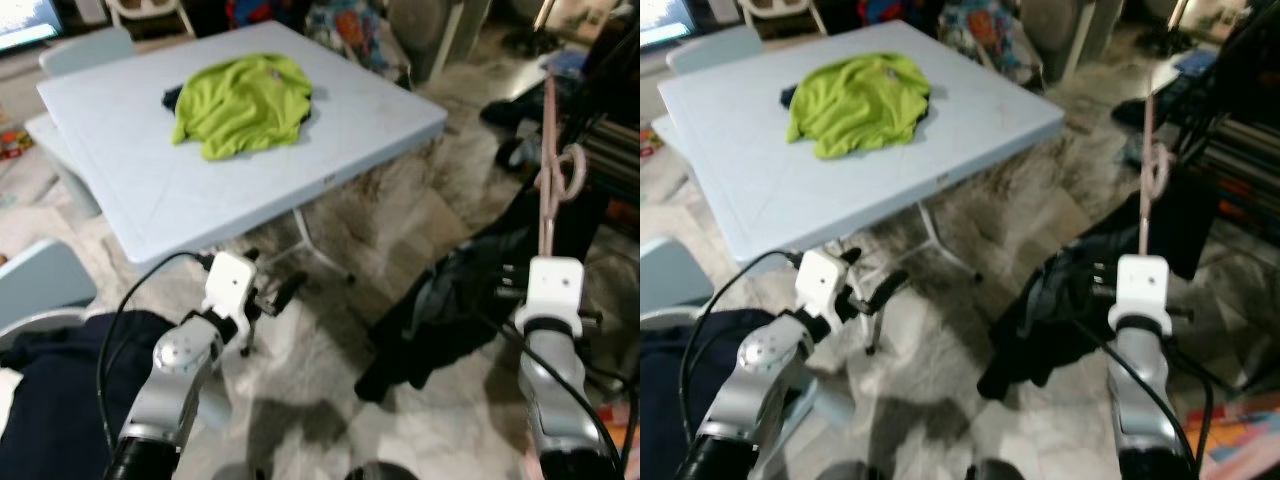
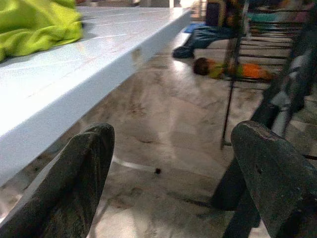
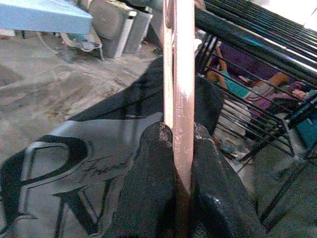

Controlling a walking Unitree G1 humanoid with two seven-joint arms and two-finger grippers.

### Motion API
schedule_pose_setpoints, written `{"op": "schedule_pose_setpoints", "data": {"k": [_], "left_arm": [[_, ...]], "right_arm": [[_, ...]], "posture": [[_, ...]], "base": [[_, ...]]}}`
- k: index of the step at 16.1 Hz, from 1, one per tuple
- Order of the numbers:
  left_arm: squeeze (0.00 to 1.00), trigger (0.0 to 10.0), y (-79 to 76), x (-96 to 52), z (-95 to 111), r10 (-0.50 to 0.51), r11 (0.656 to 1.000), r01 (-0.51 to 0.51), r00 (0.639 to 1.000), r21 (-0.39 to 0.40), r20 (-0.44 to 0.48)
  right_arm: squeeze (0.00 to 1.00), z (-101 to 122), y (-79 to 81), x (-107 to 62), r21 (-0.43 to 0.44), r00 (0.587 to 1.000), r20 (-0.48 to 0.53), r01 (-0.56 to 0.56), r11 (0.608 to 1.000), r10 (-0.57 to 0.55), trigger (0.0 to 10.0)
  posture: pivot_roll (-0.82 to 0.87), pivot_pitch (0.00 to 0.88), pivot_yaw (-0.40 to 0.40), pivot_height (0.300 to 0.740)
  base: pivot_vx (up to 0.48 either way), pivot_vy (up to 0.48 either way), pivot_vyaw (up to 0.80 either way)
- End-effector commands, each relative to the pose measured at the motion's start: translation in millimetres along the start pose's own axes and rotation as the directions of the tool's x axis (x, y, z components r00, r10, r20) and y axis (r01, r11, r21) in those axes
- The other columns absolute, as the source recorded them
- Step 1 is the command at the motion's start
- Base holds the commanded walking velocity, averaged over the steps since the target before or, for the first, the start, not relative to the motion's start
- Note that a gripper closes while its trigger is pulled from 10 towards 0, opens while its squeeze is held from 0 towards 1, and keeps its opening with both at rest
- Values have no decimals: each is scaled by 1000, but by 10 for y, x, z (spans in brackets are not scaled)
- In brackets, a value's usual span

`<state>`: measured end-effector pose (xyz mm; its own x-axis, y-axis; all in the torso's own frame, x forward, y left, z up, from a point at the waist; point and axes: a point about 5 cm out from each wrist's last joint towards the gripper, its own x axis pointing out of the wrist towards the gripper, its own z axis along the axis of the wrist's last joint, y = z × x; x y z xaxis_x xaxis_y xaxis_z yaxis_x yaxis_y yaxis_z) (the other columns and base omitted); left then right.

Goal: Hang hanger

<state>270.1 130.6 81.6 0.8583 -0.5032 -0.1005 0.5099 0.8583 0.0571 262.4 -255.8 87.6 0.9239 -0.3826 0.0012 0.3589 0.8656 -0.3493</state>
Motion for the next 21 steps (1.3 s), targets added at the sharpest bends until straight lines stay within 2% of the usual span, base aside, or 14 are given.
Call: {"op": "schedule_pose_setpoints", "data": {"k": [1,11,18,21], "left_arm": [[0,10000,24,-15,-18,4,1000,-4,1000,5,-13],[0,10000,-37,-21,-67,-35,999,36,998,8,-44],[0,10000,-69,-34,-62,-66,998,66,997,-2,-28],[0,10000,-83,-39,-60,-85,996,85,996,-2,-25]], "right_arm": [[0,77,30,7,-12,999,45,-19,1000,20,10000],[0,59,66,-7,-32,998,48,-33,999,35,10000],[0,12,62,-37,-54,999,26,-20,998,22,10000],[0,-44,6,-74,-82,1000,6,14,997,-14,10000]], "posture": [[-60,0,11,740],[-61,0,11,740],[-62,0,10,740],[-64,0,11,740]], "base": [[0,416,0],[0,480,-83],[0,0,-800],[0,0,-800]]}}
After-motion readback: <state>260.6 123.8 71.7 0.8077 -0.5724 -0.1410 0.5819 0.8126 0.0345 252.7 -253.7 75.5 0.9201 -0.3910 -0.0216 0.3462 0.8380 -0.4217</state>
